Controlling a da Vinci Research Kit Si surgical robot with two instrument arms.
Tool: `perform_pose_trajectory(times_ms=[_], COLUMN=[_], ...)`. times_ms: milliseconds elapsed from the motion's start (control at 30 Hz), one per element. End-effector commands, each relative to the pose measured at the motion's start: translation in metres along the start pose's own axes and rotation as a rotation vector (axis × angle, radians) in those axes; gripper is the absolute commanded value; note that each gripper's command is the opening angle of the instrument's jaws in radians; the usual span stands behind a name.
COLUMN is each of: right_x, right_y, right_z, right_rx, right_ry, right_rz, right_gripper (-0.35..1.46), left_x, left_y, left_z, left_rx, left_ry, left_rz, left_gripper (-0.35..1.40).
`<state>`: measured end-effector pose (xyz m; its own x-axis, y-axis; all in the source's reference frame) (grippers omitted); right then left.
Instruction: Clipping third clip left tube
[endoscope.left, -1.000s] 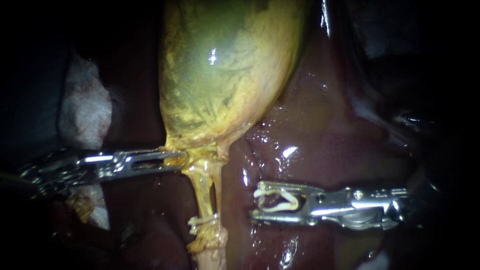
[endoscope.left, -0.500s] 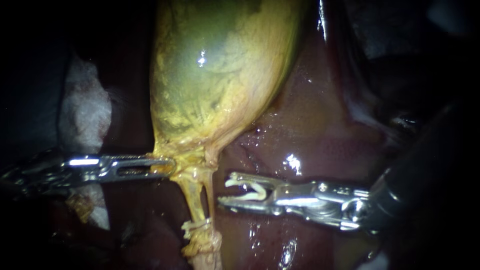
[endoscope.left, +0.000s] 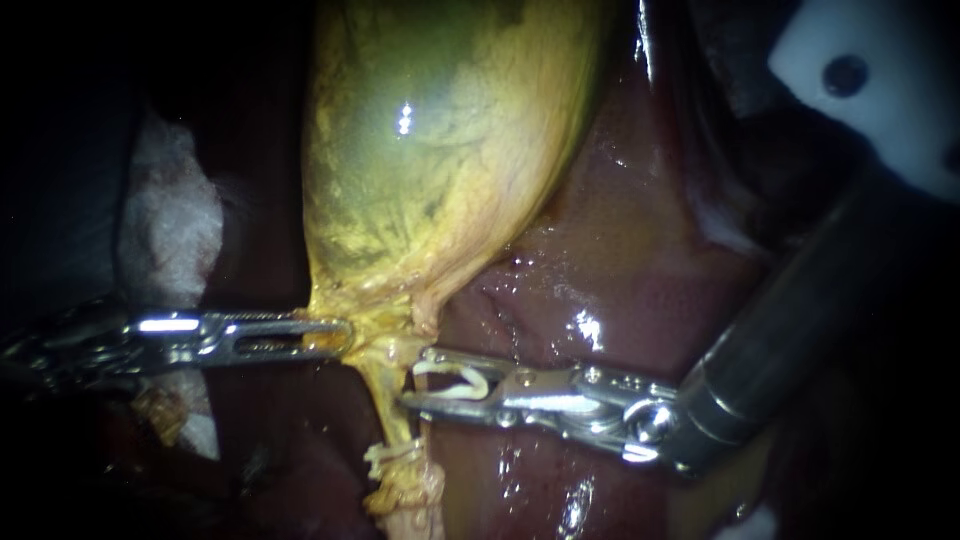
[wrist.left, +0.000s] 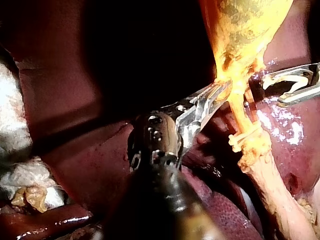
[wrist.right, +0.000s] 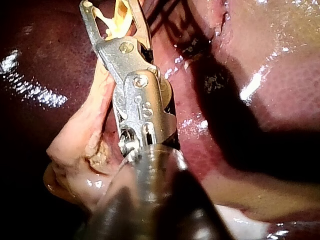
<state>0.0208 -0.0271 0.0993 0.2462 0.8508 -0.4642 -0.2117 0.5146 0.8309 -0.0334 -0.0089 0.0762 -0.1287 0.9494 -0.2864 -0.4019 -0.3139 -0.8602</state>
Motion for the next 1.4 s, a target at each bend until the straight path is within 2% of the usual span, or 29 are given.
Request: perform_pose_trajectory(times_ms=[33, 167, 533, 767, 1400], right_x=[-0.0004, -0.0016, -0.0036, -0.0052, -0.0059], right_y=[0.0002, 0.0009, 0.0026, 0.0036, 0.0056], right_z=[0.0005, 0.002, 0.0042, 0.0055, 0.005], right_rx=[0.002, 0.005, 0.003, -0.008, -0.021], right_ry=[0.002, 0.001, -0.003, -0.029, -0.053], right_rz=[0.003, 0.004, 0.022, 0.035, 0.042], right_gripper=[0.41, 0.42, 0.42, 0.44, 0.49], left_x=[0.0, 0.0, 0.0001, 0.0001, 0.0002], left_y=[0.0, 0.0, 0.0002, 0.0002, 0.0006], left_z=[0.0001, 0.0001, 0.0004, 0.0004, 0.0002], left_rx=[0.0, 0.001, -0.001, -0.002, -0.005], left_ry=[0.0, 0.0, -0.001, -0.001, -0.007], left_rz=[0.0, 0.001, 0.001, 0.002, 0.001], left_gripper=[-0.35, -0.35, -0.35, -0.35, -0.35])
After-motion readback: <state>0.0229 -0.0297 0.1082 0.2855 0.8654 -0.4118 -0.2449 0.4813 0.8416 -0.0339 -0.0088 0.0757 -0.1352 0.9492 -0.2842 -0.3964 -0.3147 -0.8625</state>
